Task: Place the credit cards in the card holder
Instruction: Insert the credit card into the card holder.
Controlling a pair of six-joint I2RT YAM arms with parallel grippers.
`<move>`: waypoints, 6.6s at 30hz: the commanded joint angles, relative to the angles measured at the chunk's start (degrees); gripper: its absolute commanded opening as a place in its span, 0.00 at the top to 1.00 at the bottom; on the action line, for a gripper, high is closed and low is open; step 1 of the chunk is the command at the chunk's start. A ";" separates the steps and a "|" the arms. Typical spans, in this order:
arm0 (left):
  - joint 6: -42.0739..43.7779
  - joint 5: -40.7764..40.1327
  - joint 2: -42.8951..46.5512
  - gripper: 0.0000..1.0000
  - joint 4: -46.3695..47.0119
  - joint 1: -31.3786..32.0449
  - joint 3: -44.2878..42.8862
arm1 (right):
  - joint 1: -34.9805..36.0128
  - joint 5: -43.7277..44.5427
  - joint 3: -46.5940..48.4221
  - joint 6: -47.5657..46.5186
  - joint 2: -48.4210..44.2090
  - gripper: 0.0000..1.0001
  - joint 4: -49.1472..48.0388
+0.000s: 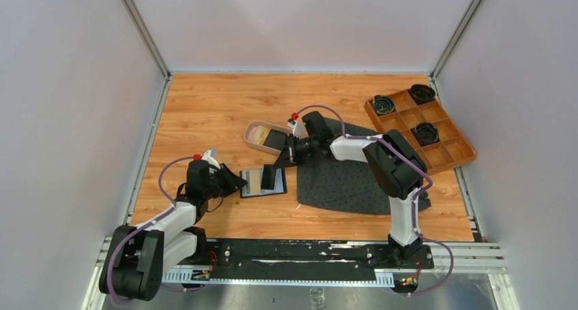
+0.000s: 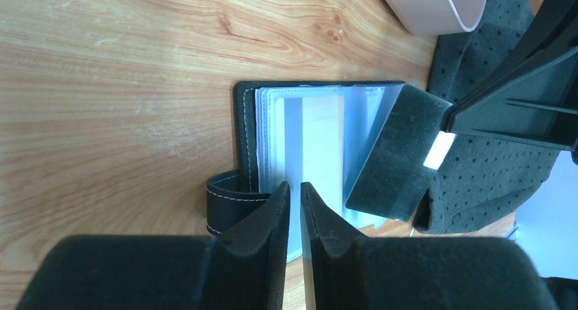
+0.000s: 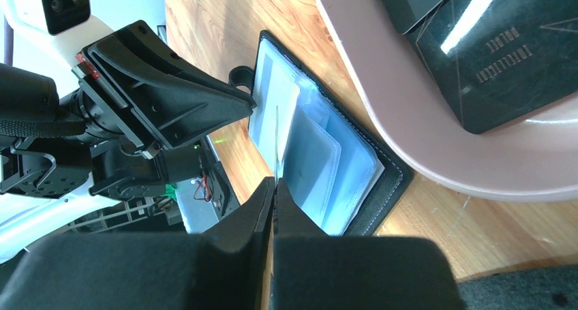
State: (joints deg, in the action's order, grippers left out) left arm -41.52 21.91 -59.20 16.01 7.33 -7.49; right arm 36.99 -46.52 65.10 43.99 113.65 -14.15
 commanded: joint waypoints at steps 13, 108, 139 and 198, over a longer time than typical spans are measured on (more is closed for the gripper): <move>1.70 -0.74 -0.92 0.82 -1.51 0.31 0.83 | 1.64 -1.76 2.04 1.29 1.04 1.00 -1.40; 12.00 -26.95 14.03 0.02 -39.73 18.67 -18.96 | 8.06 4.90 15.29 -17.11 7.22 0.48 18.83; 16.70 -35.99 -9.52 0.00 -24.50 32.22 -20.19 | 7.75 2.24 16.37 -16.02 8.74 0.47 18.85; 14.96 -22.84 17.91 0.00 -44.47 28.90 -36.70 | -3.26 -7.37 10.09 -76.31 -26.85 0.39 47.85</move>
State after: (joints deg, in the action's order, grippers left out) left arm -27.64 -7.66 -40.91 -24.45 37.32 -36.91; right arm 36.27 -56.66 75.24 -22.72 90.65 25.80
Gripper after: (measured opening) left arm 0.999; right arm 0.563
